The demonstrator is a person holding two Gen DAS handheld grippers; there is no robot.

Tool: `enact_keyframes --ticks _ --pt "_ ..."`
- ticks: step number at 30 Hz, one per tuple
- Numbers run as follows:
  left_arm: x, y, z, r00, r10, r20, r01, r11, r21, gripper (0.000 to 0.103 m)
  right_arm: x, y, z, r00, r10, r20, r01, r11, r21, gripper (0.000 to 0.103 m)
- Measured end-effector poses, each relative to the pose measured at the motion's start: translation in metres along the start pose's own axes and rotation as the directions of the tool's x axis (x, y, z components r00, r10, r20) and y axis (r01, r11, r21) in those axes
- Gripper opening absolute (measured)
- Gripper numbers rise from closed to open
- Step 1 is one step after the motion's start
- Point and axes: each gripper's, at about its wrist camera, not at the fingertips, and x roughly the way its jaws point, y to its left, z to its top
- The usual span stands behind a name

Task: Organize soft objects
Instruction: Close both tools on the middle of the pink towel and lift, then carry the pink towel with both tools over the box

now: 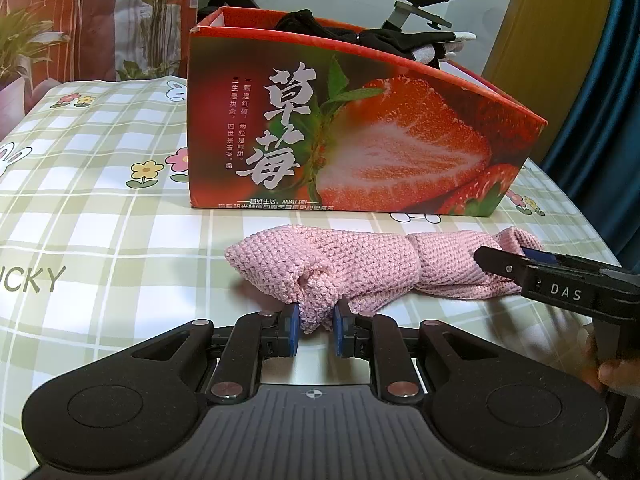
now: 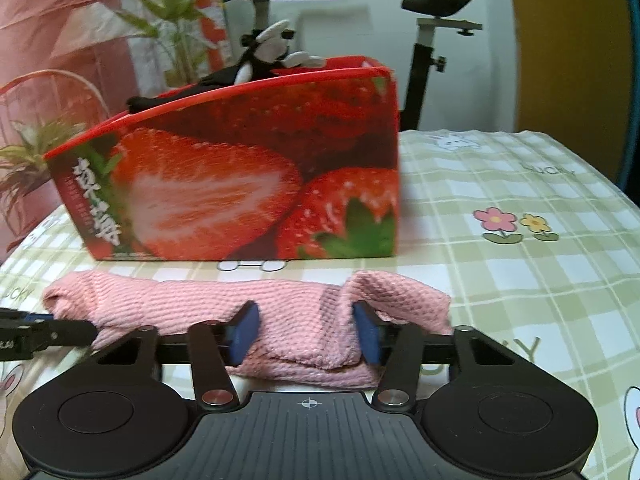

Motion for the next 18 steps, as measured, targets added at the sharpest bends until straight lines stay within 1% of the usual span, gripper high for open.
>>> enact_keyframes --ticks 1,3,5,6,9,12,15,18 --pt "0.0 0.0 0.0 1.0 0.0 0.0 0.0 1.0 0.0 0.018 0.0 0.0 0.0 1.0 0.007 -0.001 -0.007 1.0 -0.003 0.042" --pt "0.0 0.0 0.0 1.0 0.0 0.0 0.0 1.0 -0.001 0.018 -0.001 0.001 0.0 1.0 0.027 -0.002 -0.027 1.0 -0.009 0.036" --pt "0.0 0.0 0.0 1.0 -0.001 0.001 0.001 1.0 -0.002 0.019 -0.001 0.003 0.0 0.999 0.035 -0.003 -0.035 0.999 -0.021 0.032" --pt "0.0 0.0 0.0 1.0 -0.001 0.002 0.001 1.0 -0.003 0.019 -0.001 0.003 0.0 0.999 0.044 -0.004 -0.044 0.999 -0.022 0.027" --pt "-0.001 0.0 -0.001 1.0 0.001 0.003 -0.001 1.0 -0.003 0.019 -0.001 0.004 -0.001 0.997 0.071 -0.007 -0.071 0.997 -0.037 0.021" --pt "-0.001 -0.001 0.0 1.0 0.003 0.0 -0.003 1.0 0.005 0.018 -0.002 0.007 -0.001 0.996 0.086 -0.007 -0.086 0.995 -0.047 0.018" --pt "-0.002 0.0 0.004 1.0 -0.001 -0.003 0.001 1.0 -0.002 0.014 -0.008 0.006 0.0 0.995 0.097 0.018 -0.097 0.995 -0.034 0.017" --pt "-0.015 0.0 0.011 0.999 -0.006 0.049 0.006 1.0 0.003 0.013 -0.021 0.005 0.005 0.991 0.115 0.062 -0.114 0.993 -0.027 0.017"
